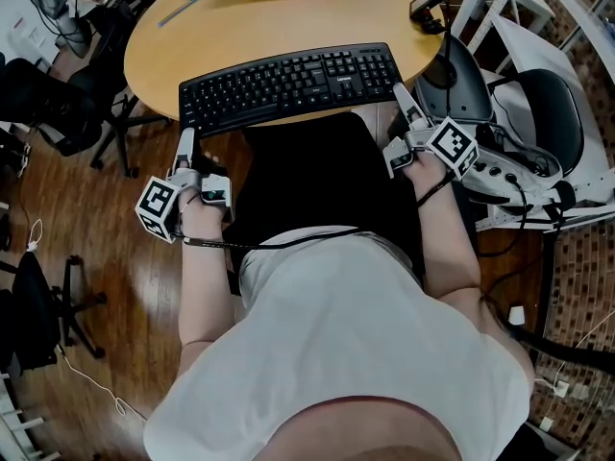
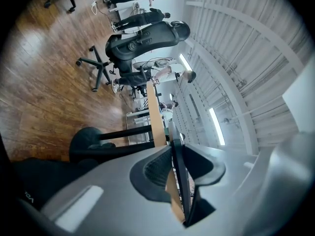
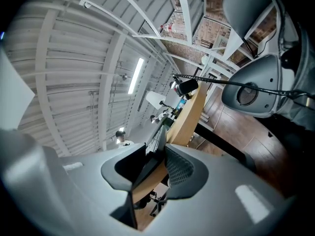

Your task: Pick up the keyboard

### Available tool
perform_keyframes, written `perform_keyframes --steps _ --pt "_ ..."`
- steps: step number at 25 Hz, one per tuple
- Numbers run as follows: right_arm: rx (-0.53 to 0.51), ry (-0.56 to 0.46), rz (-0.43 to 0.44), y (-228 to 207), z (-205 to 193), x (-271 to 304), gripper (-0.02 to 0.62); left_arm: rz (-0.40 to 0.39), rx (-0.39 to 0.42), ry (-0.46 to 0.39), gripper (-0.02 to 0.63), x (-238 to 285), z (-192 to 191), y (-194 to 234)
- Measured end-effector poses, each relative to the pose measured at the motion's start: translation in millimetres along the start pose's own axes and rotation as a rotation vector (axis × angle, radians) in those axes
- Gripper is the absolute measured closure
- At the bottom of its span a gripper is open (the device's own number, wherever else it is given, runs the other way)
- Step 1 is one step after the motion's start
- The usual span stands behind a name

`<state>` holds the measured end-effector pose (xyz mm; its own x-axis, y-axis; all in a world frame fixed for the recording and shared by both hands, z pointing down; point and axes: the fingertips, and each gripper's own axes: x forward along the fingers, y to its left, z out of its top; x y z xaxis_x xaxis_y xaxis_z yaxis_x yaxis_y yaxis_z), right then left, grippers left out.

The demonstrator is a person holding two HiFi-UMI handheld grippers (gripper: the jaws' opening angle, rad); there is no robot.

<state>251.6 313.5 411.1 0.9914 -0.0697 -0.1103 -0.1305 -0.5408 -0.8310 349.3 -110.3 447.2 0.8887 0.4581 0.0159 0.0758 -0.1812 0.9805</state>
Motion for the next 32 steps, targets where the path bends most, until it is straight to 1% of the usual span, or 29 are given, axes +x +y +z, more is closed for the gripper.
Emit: perform_keyframes --steps 9,13,14,15,16,17,18,20,21,22,24,25,28,32 --pt "-0.017 -0.016 0.038 10 4 -3 0.469 -0.003 -0.002 -0.004 0.302 0 1 -2" --pt "-0.031 -0.007 0.02 6 1 1 0.468 -0.008 0.007 -0.021 0.301 -1 7 -3" --pt "-0.042 -0.002 0.051 8 1 4 0.468 -0.011 0.018 -0.028 0.301 0 10 1" --pt "-0.057 -0.001 0.121 14 4 6 0.468 -0.016 0.034 -0.031 0.301 4 11 8" --pt "-0.072 -0.004 0.209 22 9 4 0.468 -0.021 0.048 -0.034 0.301 10 10 17" --pt "-0.088 -0.009 0.262 25 15 1 0.468 -0.025 0.058 -0.039 0.301 16 8 24" --pt "-0.105 -0.015 0.237 19 20 -2 0.468 -0.027 0.062 -0.047 0.301 19 6 26" --pt "-0.107 -0.039 0.028 -9 22 -13 0.467 -0.039 0.047 -0.044 0.301 20 0 18" --pt "-0.089 -0.055 -0.046 -15 20 -20 0.468 -0.044 0.038 -0.03 0.301 17 -4 15" --pt "-0.07 -0.067 -0.062 -13 17 -25 0.467 -0.047 0.036 -0.02 0.301 14 -7 13" --pt "-0.055 -0.074 -0.004 -1 11 -20 0.468 -0.059 0.046 -0.029 0.301 10 -4 11" --pt "-0.06 -0.077 0.009 0 10 -17 0.466 -0.068 0.054 -0.038 0.301 10 0 10" --pt "-0.079 -0.099 0.013 -5 13 -18 0.466 -0.094 0.073 -0.043 0.299 13 2 8" --pt "-0.101 -0.126 0.046 -2 19 -20 0.466 -0.132 0.093 -0.045 0.299 14 1 1"
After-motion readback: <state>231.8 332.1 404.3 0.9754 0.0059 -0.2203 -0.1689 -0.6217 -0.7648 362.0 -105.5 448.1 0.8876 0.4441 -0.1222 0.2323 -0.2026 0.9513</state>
